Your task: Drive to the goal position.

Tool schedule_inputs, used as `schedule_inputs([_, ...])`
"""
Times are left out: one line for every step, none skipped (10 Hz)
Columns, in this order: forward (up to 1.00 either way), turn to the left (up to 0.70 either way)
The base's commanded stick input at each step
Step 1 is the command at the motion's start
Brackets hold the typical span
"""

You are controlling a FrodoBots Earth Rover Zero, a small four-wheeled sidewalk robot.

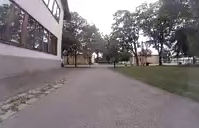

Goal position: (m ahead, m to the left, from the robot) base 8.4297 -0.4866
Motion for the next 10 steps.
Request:
schedule_inputs([0.6,0.0])
schedule_inputs([0.6,0.0])
schedule_inputs([0.6,0.0])
schedule_inputs([0.6,0.0])
schedule_inputs([0.6,0.0])
schedule_inputs([0.6,0.0])
schedule_inputs([0.6,0.0])
schedule_inputs([0.6,0.0])
schedule_inputs([0.6,0.0])
schedule_inputs([0.6,0.0])
